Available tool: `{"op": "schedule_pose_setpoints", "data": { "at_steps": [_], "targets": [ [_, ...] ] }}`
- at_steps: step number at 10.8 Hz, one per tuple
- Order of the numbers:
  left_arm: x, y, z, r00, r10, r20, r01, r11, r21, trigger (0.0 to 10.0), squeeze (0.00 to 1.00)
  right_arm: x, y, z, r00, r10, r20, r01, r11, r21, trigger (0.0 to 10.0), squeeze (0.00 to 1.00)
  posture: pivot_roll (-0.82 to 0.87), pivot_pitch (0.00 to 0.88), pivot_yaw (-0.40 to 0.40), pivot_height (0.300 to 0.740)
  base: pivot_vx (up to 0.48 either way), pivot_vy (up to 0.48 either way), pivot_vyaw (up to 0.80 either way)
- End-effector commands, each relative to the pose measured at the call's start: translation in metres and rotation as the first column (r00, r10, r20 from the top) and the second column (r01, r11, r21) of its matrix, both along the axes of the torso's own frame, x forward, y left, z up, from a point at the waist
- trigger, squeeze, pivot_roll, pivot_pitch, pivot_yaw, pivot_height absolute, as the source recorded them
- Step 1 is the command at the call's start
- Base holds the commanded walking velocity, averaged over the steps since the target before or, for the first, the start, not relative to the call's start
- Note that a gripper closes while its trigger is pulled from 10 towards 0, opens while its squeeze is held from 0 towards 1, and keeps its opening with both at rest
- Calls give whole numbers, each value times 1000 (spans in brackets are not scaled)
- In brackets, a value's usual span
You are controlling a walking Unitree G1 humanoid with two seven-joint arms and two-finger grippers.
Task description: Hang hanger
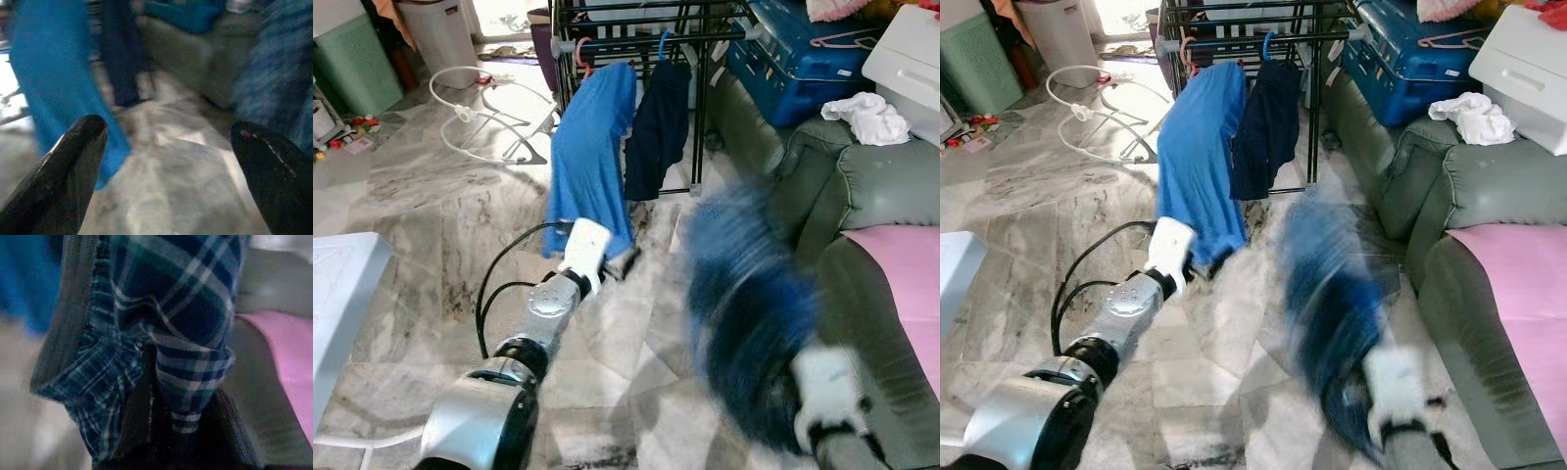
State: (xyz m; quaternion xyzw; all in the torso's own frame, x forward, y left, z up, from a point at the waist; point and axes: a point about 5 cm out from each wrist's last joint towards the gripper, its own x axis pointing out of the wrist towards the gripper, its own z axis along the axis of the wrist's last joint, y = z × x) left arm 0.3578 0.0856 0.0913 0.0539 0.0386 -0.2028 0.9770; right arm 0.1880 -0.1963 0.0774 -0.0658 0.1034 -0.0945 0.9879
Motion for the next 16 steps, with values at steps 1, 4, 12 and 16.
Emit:
{"op": "schedule_pose_setpoints", "data": {
  "at_steps": [1,4,12,16],
  "targets": [
    [-2,0,-5,998,51,-26,-51,998,-20,10000,1000,-1,-4,5,994,-97,43,94,994,57,0,0,-118,10,26,740,0,0,0],
    [1,-14,6,998,-53,43,49,995,82,10000,1000,5,6,7,983,-170,68,156,971,182,0,0,-117,0,14,740,0,0,0],
    [-12,26,-24,988,153,-32,-149,984,93,10000,0,-3,28,9,996,-39,74,14,949,315,0,0,-114,0,43,740,0,0,0],
    [-2,21,-7,993,116,20,-118,987,112,10000,0,-47,32,-9,978,180,-106,-130,922,365,0,0,-111,0,52,740,0,0,0]
  ]
}}
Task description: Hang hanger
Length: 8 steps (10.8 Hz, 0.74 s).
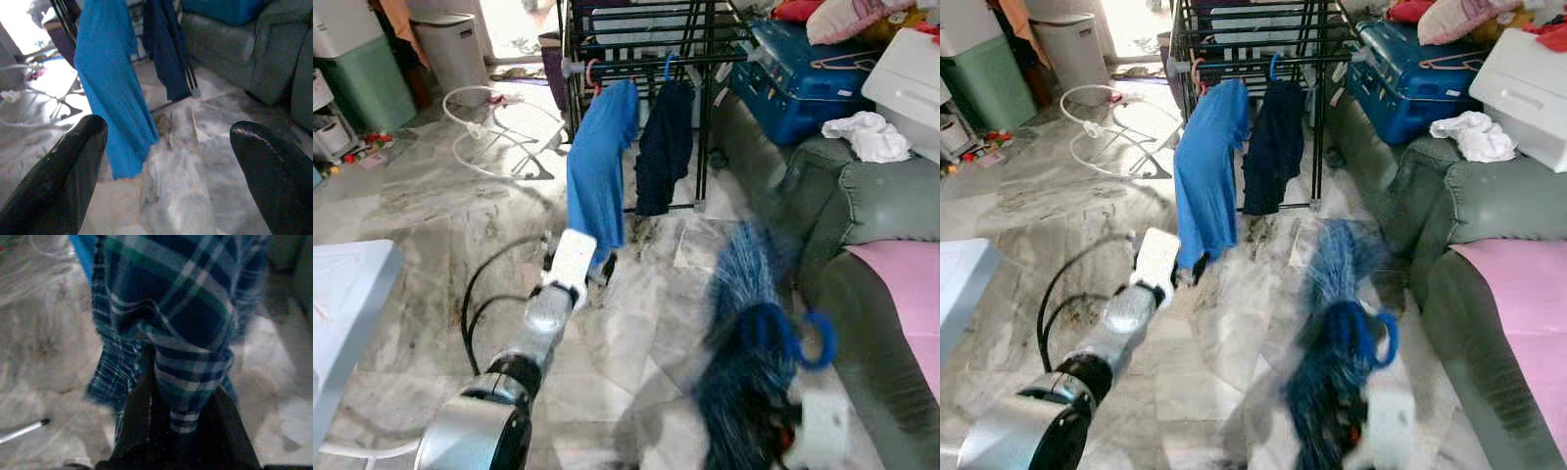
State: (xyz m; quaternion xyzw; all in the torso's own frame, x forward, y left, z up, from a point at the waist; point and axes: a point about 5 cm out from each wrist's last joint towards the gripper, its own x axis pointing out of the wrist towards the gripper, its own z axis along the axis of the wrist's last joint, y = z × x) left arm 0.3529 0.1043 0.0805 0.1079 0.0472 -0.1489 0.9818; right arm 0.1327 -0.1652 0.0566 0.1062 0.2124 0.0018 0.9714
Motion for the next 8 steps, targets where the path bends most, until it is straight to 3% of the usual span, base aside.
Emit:
{"op": "schedule_pose_setpoints", "data": {
  "at_steps": [1,3,6,8],
  "targets": [
    [2,4,3,1000,18,3,-18,1000,-7,10000,0,-2,-8,11,997,-41,58,43,999,-29,0,0,-116,11,51,740,0,0,0],
    [-3,4,-3,1000,-16,-2,16,1000,2,10000,0,-8,-15,10,999,-29,28,32,993,-113,0,0,-126,34,45,740,0,0,0],
    [-6,-5,-7,999,-27,-22,26,999,-32,10000,0,8,-28,16,991,-80,104,103,967,-233,0,0,-131,27,31,740,329,0,0],
    [-8,-13,-7,999,-31,-21,30,998,-57,10000,0,19,-27,18,990,-59,130,92,962,-258,0,0,-131,20,22,740,422,0,0]
  ]
}}
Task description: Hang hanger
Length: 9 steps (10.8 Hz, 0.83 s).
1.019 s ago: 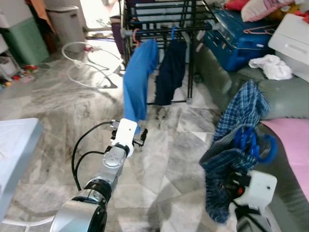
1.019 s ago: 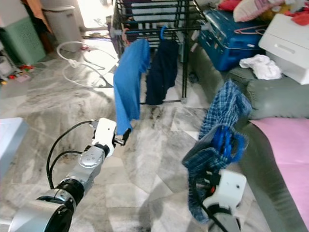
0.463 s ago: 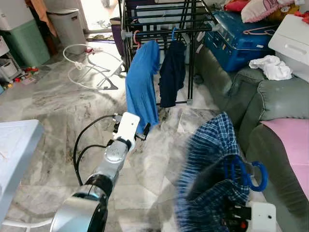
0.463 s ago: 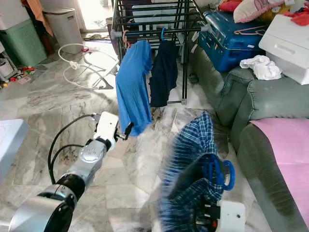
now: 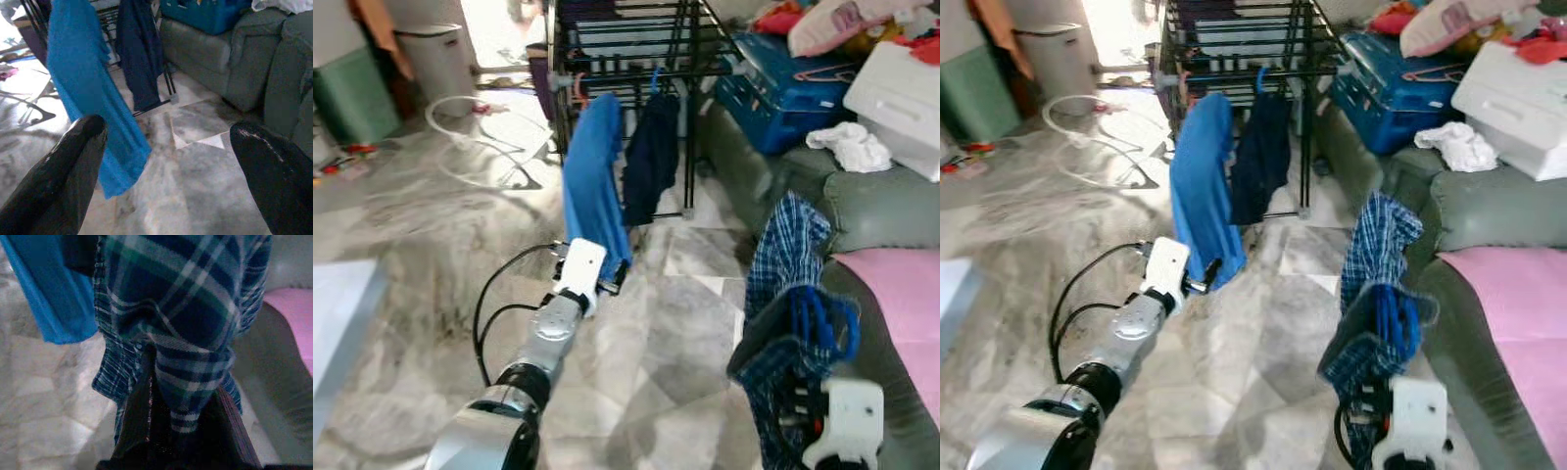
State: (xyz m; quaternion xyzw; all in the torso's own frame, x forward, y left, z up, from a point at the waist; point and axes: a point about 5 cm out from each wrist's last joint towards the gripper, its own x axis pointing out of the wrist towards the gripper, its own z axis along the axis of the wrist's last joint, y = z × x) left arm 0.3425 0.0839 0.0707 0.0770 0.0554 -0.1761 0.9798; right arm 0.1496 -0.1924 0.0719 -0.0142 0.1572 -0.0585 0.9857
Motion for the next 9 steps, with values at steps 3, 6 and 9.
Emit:
{"op": "schedule_pose_setpoints", "data": {
  "at_steps": [3,6,9],
  "targets": [
    [-1,1,0,1000,5,1,-5,1000,-2,10000,0,7,2,2,1000,-1,26,1,1000,-2,0,0,-131,11,18,740,434,0,481],
    [-2,-8,0,1000,-13,0,13,1000,-7,10000,0,11,2,0,999,-4,33,4,1000,-4,0,0,-131,0,13,740,359,0,150],
    [-2,2,-6,999,47,-26,-46,998,37,10000,0,15,7,-8,1000,-14,23,13,1000,9,0,0,-118,0,4,740,195,0,0]
  ]
}}
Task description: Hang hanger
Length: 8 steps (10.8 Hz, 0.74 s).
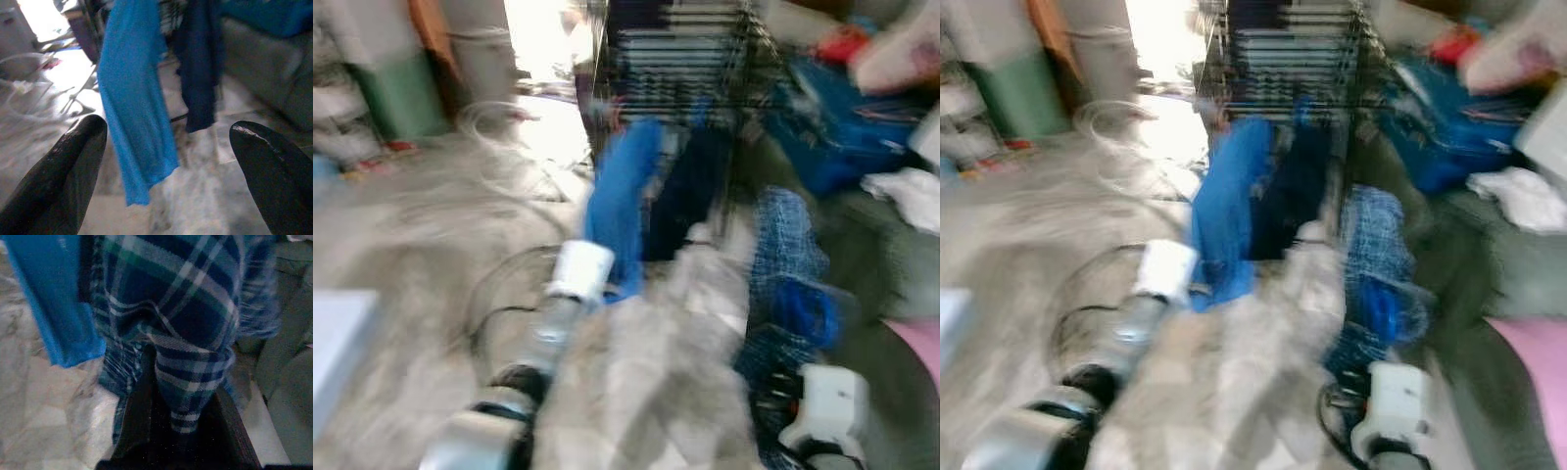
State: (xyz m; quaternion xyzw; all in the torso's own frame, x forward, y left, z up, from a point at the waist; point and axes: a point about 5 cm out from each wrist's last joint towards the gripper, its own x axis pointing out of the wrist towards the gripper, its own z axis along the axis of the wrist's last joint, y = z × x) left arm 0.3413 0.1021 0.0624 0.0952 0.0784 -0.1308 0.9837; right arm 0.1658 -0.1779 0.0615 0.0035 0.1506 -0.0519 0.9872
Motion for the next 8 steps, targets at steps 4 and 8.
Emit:
{"op": "schedule_pose_setpoints", "data": {
  "at_steps": [4,8],
  "targets": [
    [-4,38,-5,995,-97,-30,100,986,134,10000,0,27,3,-4,993,113,9,-113,993,-24,0,0,41,0,-103,740,0,0,0],
    [-16,63,-10,994,-97,-44,102,985,139,10000,0,39,7,-6,990,137,25,-136,990,-27,0,0,103,0,-89,740,0,0,0]
  ]
}}
